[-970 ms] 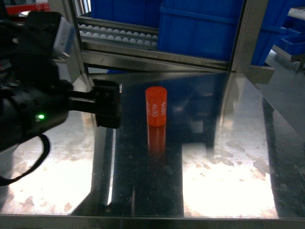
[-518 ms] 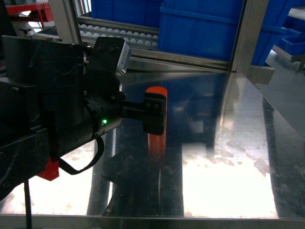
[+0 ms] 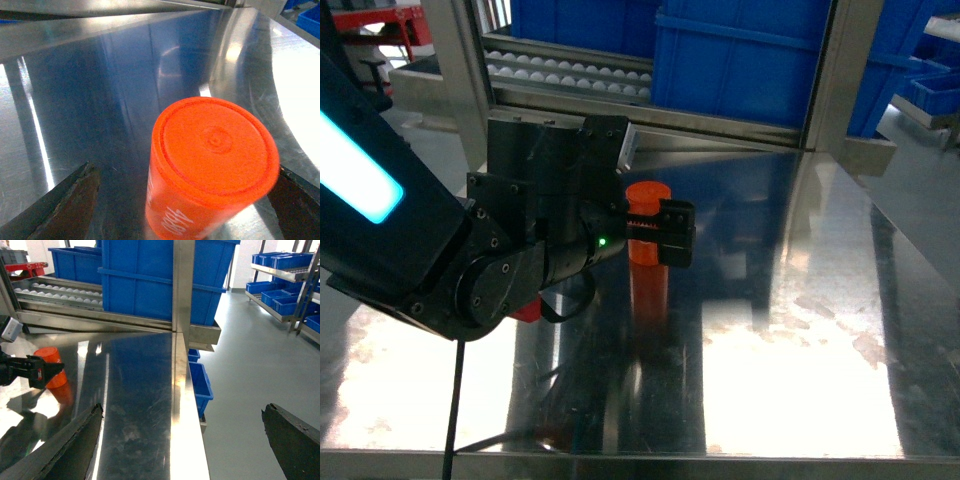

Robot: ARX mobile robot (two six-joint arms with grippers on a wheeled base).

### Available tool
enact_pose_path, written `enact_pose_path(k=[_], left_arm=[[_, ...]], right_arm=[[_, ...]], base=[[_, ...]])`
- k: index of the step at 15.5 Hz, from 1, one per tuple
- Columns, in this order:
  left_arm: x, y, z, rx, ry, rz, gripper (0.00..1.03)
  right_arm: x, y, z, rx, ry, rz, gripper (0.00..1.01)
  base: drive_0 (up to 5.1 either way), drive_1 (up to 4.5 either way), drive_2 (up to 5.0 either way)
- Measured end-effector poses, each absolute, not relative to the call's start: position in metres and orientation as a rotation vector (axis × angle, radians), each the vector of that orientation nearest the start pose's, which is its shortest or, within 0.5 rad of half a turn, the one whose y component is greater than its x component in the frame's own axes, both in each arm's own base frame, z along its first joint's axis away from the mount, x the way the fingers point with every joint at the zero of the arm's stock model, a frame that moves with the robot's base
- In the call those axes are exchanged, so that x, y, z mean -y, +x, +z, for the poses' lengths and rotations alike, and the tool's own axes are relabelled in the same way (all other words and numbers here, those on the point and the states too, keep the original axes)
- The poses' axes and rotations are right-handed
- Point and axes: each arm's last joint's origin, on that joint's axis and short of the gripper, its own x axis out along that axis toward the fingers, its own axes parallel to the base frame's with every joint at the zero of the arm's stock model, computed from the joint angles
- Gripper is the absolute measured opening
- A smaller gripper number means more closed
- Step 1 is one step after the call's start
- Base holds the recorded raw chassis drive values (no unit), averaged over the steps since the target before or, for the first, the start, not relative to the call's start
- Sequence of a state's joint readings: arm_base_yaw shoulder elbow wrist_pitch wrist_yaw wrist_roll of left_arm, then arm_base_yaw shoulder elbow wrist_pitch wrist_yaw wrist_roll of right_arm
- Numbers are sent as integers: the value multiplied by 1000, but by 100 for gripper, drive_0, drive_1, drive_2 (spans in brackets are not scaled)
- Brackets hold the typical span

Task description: Pick capacitor and pack into box

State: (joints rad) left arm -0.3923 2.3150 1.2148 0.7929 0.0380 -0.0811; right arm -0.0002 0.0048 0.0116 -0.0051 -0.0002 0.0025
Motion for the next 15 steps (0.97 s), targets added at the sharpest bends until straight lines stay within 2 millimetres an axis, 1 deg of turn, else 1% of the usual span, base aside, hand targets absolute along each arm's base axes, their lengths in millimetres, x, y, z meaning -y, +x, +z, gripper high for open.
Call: enact_pose_path(k=[2,4,5,6,8,9,10,12,13,14,15], left_arm=[[178,433,70,-335,-23,-410,98],[181,439,67,-341,-24,-408,98],[182,441,67,-352,-27,-410,86],[182,442,68,-352,-30,-414,79],[184,446,71,-339,-40,-414,57],[185,447,71,-336,-40,-413,50],[185,447,71,-338,-39,-408,45],[183,448,72,-330,-41,-393,44],[178,445,74,-319,-44,-374,44],[170,438,80,-305,-44,-345,44],[156,430,99,-253,-49,-304,44]], right_arm=[[0,97,167,2,3,0,98],[0,97,167,2,2,0,98],[0,97,167,2,2,0,98],[0,97,167,2,3,0,98],[0,97,167,2,3,0,98],[0,97,167,2,2,0,98],[0,97,167,2,2,0,98],[0,97,167,2,2,0,98],[0,97,167,2,2,0,98],[0,97,167,2,2,0,98],[0,97,167,2,3,0,98]], base=[[0,0,0],[0,0,0],[0,0,0],[0,0,0],[0,0,0],[0,0,0],[0,0,0],[0,0,0],[0,0,0],[0,0,0],[0,0,0]])
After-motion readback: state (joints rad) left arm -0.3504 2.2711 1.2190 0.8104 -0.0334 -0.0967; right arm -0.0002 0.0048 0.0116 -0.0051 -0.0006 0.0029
